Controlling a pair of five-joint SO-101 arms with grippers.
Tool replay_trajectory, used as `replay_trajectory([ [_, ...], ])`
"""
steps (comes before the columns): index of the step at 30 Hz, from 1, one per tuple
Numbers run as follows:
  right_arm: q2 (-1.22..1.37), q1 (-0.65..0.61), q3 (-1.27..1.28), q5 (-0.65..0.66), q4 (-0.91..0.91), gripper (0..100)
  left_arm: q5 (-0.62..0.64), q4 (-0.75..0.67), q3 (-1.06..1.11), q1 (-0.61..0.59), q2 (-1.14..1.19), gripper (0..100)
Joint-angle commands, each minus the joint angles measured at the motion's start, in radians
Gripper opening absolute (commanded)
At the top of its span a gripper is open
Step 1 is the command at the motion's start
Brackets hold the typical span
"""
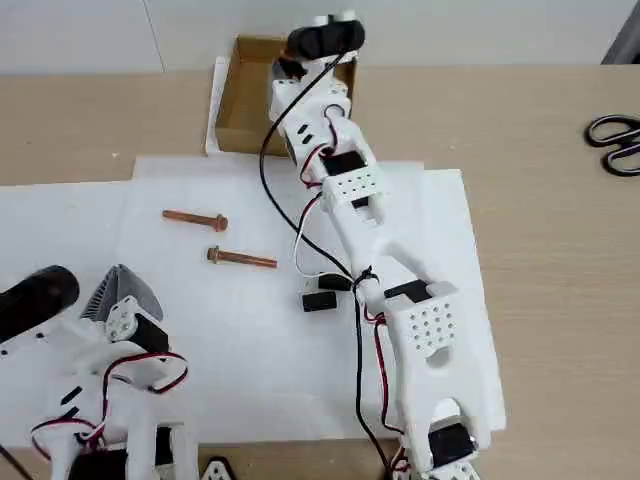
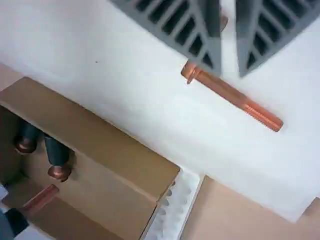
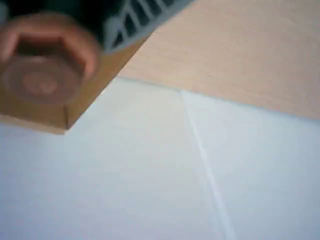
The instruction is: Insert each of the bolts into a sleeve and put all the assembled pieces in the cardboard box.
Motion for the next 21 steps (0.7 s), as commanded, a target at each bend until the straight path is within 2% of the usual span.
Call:
replay_trajectory([
  [1,-0.025,-0.005,-0.078,0.054,-0.045,0.4,-0.005,0.025,-0.056,-0.006,0.003,1],
  [9,-0.019,-0.002,-0.077,0.123,-0.044,0.7,-0.005,0.055,-0.058,-0.006,0.003,1],
  [11,-0.022,-0.001,-0.077,0.127,-0.041,4.7,-0.006,0.057,-0.054,-0.006,0.003,1],
  [16,-0.027,-0.005,-0.077,0.127,0.059,26.5,-0.008,0.058,-0.054,-0.006,0.003,1],
  [18,-0.027,-0.002,-0.077,0.127,0.065,28.4,-0.008,0.058,-0.053,-0.006,0.005,1],
  [21,-0.027,0.002,-0.078,0.127,0.065,25.7,-0.008,0.055,-0.051,-0.005,0.008,1],
])
